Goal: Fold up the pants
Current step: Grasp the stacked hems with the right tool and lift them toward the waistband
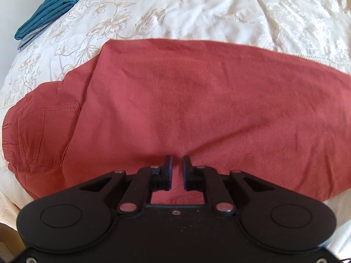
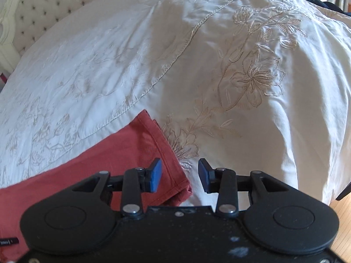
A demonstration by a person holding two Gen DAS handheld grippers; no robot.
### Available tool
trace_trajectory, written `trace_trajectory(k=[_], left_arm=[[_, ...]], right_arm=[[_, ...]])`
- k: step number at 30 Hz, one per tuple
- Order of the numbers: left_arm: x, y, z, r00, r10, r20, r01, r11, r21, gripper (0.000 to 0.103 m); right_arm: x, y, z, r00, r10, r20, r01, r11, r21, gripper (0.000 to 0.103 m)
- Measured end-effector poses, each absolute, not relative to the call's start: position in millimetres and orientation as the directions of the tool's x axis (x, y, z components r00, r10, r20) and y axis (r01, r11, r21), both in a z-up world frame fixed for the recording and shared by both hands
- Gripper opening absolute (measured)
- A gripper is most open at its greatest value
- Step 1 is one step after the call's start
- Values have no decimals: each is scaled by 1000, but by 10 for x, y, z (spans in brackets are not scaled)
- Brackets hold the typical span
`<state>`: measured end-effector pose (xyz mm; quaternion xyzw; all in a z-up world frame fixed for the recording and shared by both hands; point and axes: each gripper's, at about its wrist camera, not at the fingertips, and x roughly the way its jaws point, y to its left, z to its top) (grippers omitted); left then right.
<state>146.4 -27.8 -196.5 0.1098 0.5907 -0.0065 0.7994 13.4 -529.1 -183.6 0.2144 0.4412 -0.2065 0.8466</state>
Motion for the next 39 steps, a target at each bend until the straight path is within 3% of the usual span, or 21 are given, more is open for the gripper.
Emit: trace_trajectory(k=[2,10,11,12,13,18,26,30,34,39], left_arm=[[1469,-396,-1812,331,78,-940,149,980,133,17],[1807,-1078,-1565,382,-57,-923,212,977,28,17],[1870,-1178,-1580,381,-68,-922,219,976,19,17],[1926,-1261,-1599,379,-74,-922,226,974,15,17],[1989,-1354,-1630,377,-78,-923,236,972,14,17],[2180,-1818,-1804,345,-102,-933,319,948,15,17],[2365,-2218,-2270,350,5,-937,398,904,153,13],[2302,-2036,-1917,364,-79,-928,354,934,59,20],[1968,-1710,-1546,408,-136,-903,268,963,-23,19],[1613,-1746,-1848,325,-131,-937,307,951,-26,19]], right_arm=[[159,-5334,-1893,530,-123,-839,496,847,190,54],[475,-5504,-2318,440,44,-897,405,881,243,57],[487,-5509,-2317,440,62,-896,405,877,259,54],[494,-5510,-2310,441,84,-893,402,872,280,44],[515,-5511,-2312,437,128,-890,390,865,316,14],[468,-5394,-2065,481,117,-869,366,874,321,15],[359,-5300,-1619,542,91,-836,349,880,322,14],[350,-5267,-1486,553,93,-828,336,885,323,14],[362,-5202,-1389,561,89,-823,313,897,311,15],[371,-5102,-1311,574,86,-815,294,906,303,15]])
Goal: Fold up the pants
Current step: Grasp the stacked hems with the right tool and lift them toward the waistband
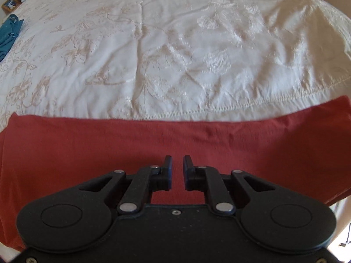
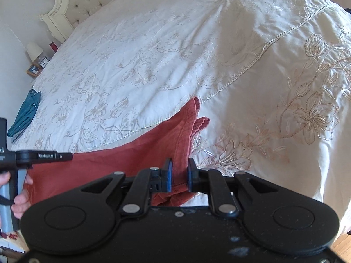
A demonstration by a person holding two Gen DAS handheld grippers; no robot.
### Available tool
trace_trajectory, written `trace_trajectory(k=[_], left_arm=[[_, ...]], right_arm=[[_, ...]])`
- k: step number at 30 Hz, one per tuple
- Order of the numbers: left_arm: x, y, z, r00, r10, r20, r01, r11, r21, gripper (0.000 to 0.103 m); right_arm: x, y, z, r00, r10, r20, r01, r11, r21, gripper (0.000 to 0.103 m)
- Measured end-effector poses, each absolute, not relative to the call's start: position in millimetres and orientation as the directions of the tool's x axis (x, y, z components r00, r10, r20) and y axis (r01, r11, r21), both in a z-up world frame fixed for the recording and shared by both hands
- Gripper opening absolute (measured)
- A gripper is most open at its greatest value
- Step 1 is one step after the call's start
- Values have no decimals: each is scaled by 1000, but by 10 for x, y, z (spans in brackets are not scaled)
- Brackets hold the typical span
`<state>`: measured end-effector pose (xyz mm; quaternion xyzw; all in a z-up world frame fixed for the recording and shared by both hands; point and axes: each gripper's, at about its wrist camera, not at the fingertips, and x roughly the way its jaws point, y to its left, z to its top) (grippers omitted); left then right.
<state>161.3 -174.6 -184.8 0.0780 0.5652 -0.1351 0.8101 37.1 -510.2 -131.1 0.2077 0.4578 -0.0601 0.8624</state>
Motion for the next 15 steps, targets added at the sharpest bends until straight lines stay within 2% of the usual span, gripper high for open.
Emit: trace_trajectory(k=[2,4,7,9,11,14,15], left_arm=[[1588,-1802,-2105,266,-120,-956,305,952,-34,19],[1507,-1883,-2242,298,-93,-950,330,944,11,17],[1427,-1974,-2140,327,-77,-942,384,922,58,16],[1346,-1846,-1954,373,-136,-918,368,930,12,22],[1258,-1720,-1871,397,-160,-904,351,936,-11,21],[1294,-1675,-2157,198,-187,-962,467,881,-76,22],[1286,-1622,-2174,192,-193,-962,477,875,-81,21]], right_arm=[[377,-5056,-1288,575,76,-815,285,915,287,15],[379,-5033,-1257,578,73,-813,277,920,279,15],[378,-4965,-1184,581,64,-811,269,925,267,15],[384,-4883,-1114,586,46,-809,260,935,242,15],[396,-4807,-1041,593,40,-804,259,936,237,15],[420,-4600,-889,608,15,-794,247,946,208,15],[440,-4497,-829,614,14,-789,236,951,200,15]])
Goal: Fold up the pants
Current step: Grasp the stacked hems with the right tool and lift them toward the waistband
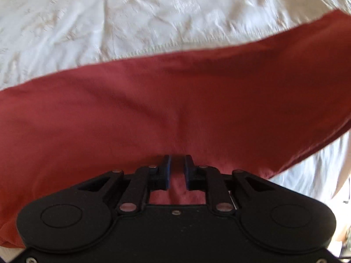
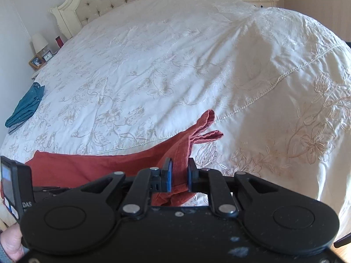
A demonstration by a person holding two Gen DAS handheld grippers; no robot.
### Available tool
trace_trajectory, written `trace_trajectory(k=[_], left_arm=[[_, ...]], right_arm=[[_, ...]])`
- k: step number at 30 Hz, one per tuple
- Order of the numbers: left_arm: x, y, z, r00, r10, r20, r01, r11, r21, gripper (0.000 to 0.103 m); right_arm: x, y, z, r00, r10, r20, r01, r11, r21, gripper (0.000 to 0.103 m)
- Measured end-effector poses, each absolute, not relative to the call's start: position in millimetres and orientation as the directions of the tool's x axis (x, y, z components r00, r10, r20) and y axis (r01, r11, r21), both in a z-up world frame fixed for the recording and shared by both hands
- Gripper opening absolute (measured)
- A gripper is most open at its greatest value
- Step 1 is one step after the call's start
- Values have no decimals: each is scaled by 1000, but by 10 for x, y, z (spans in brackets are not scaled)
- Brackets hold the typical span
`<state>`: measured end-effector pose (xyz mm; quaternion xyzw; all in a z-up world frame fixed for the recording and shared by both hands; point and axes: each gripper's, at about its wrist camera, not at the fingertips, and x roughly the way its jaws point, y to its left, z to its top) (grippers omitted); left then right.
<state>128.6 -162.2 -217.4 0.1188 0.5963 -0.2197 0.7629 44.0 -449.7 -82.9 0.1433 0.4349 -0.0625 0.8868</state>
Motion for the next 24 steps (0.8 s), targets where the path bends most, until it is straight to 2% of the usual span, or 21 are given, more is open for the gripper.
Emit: trace_trajectory(k=[2,6,11,17,21,24], left_arm=[[1256,-1385,-2033,262,-189,-946,427,902,-62,21],[1374,-744,-1719,312,-227,-922,326,938,-120,21],[1536,135,-1479,406,-153,-901,204,976,-73,21],[1704,1111,-1439,457,-21,-889,43,999,-1,21],[1793,1422,-1477,450,10,-893,29,999,26,21],[1822,1501,-1481,446,-6,-895,45,999,15,21]], right_arm=[[489,-4268,-732,622,13,-783,205,962,179,15],[630,-3557,-474,644,27,-764,86,990,108,15],[833,-2372,-356,653,183,-735,-115,983,142,15],[1103,-1125,-1033,576,312,-755,-214,950,229,15],[1201,-608,-1474,533,312,-787,-235,948,217,15],[1201,-380,-1593,540,330,-774,-283,937,202,20]])
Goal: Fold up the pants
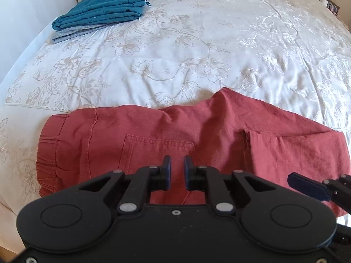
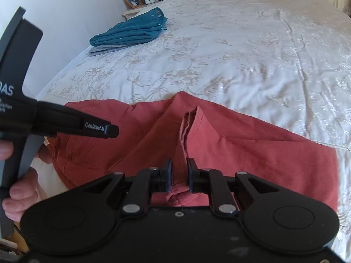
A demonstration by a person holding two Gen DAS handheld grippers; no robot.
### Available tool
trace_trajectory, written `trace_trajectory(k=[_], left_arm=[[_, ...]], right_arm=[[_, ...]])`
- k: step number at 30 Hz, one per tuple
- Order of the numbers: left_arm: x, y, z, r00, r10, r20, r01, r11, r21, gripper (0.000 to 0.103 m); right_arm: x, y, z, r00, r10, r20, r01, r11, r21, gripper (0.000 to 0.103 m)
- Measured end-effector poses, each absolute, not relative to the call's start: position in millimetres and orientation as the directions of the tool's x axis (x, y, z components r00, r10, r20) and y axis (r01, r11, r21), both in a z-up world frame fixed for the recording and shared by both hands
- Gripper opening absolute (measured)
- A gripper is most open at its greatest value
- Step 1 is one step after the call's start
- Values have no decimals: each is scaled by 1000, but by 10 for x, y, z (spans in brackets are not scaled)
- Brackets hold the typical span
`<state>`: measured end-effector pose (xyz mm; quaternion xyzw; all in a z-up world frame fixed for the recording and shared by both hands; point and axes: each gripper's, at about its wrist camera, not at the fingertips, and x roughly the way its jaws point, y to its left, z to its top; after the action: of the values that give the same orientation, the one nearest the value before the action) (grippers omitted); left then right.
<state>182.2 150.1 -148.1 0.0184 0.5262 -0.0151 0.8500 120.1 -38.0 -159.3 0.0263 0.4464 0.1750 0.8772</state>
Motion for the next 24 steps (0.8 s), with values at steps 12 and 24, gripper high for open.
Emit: trace_trajectory(k=[12,24], left_arm=[[1865,792,-1623,428,-129,-894,194,980,-48,21],[1825,877,-1716,366,-4,-931,60,998,19,24]], right_arm=[[1259,-1503,-1580,559,126,-820,1,988,152,49],[1366,-2240,-2027,377,33,-926,10,999,40,31]])
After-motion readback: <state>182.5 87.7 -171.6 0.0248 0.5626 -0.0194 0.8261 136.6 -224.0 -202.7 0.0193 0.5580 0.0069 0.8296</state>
